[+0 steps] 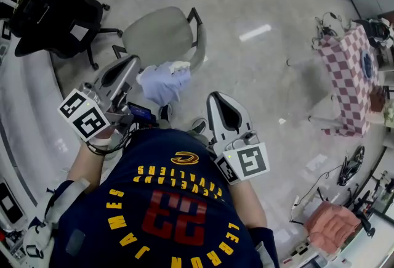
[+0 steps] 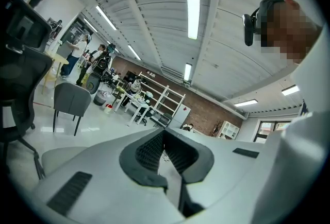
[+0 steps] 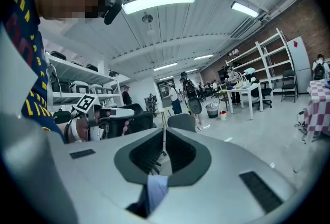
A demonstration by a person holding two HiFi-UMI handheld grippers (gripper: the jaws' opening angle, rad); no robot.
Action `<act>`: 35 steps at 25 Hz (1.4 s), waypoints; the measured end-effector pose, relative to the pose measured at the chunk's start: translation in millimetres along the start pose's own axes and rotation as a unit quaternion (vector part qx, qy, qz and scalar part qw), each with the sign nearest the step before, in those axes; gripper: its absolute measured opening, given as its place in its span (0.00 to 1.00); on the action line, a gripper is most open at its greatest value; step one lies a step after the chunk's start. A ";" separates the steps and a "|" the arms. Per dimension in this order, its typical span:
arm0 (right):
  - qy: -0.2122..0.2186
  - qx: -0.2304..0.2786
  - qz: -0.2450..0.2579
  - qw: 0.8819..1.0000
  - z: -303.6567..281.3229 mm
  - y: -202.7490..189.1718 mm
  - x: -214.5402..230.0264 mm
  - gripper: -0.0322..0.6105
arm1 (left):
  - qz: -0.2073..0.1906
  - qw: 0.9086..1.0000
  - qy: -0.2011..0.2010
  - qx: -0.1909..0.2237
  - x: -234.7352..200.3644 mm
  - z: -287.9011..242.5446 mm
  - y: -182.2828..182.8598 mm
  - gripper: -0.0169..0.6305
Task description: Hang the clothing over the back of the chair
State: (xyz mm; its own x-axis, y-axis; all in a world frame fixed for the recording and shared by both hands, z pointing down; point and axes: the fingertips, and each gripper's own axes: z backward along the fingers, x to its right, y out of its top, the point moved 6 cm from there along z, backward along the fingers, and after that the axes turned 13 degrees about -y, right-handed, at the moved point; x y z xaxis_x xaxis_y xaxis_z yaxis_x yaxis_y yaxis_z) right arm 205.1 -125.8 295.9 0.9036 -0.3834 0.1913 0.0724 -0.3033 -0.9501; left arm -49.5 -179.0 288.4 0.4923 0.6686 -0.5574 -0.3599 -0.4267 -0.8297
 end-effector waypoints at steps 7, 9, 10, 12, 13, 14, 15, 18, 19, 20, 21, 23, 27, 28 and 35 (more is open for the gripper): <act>0.002 -0.008 0.007 1.000 -5.5 -1.8 -4.6 0.08 | 0.010 1.000 -0.001 0.003 -7.5 0.9 -0.2 0.03; 0.001 -0.011 0.006 1.000 -5.7 -2.9 -4.0 0.08 | 0.011 1.000 0.000 0.002 -9.1 0.0 -0.6 0.03; 0.000 -0.013 0.006 1.000 -5.2 -3.6 -3.4 0.08 | 0.012 1.000 0.001 0.002 -9.9 -0.3 -1.2 0.03; -0.002 -0.017 0.004 1.000 -4.3 -5.1 -1.7 0.08 | 0.015 1.000 0.003 -0.001 -11.7 -0.8 -2.8 0.03; -0.002 -0.019 0.002 1.000 -4.2 -5.9 -1.0 0.08 | 0.017 1.000 0.004 -0.002 -12.7 -1.2 -3.4 0.03; -0.003 -0.020 -0.001 1.000 -4.5 -6.7 -0.2 0.08 | 0.017 1.000 0.006 -0.004 -13.8 -1.7 -3.7 0.03; -0.003 -0.020 -0.004 1.000 -5.2 -7.2 0.5 0.08 | 0.017 1.000 0.006 -0.006 -15.0 -2.4 -3.5 0.03; -0.004 -0.018 -0.007 1.000 -7.9 -7.8 1.5 0.08 | 0.015 1.000 0.005 -0.009 -18.8 -5.2 -1.6 0.03; -0.004 -0.019 -0.008 1.000 -8.1 -8.1 1.4 0.08 | 0.015 1.000 0.004 -0.010 -19.6 -5.6 -1.3 0.03; -0.004 -0.020 -0.008 1.000 -8.1 -8.5 1.4 0.08 | 0.016 1.000 0.005 -0.010 -20.3 -5.7 -1.1 0.03; -0.005 -0.021 -0.008 1.000 -8.3 -8.8 1.6 0.08 | 0.016 1.000 0.005 -0.010 -20.9 -5.7 -0.6 0.03; -0.005 -0.023 -0.008 1.000 -9.4 -9.1 2.7 0.08 | 0.016 1.000 0.007 -0.010 -22.6 -6.1 0.8 0.03; -0.006 -0.031 -0.009 0.999 -10.4 -14.9 3.4 0.08 | 0.018 1.000 0.010 -0.010 -27.3 -5.1 -1.8 0.03; -0.006 -0.034 -0.009 0.999 -10.5 -17.1 3.0 0.08 | 0.020 1.000 0.011 -0.011 -29.0 -4.4 -3.7 0.03; -0.006 -0.046 -0.015 0.999 -17.9 -21.9 3.1 0.08 | 0.026 0.999 0.015 -0.012 -40.7 -4.2 -4.0 0.03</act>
State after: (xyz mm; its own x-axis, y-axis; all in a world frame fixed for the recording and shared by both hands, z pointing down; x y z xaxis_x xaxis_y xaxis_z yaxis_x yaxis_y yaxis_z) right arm 198.8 -135.9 321.7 0.9068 -0.3619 0.2162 0.0611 -0.3946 -0.9168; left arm -64.8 -207.0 314.2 0.4967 0.6268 -0.6004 -0.3667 -0.4754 -0.7997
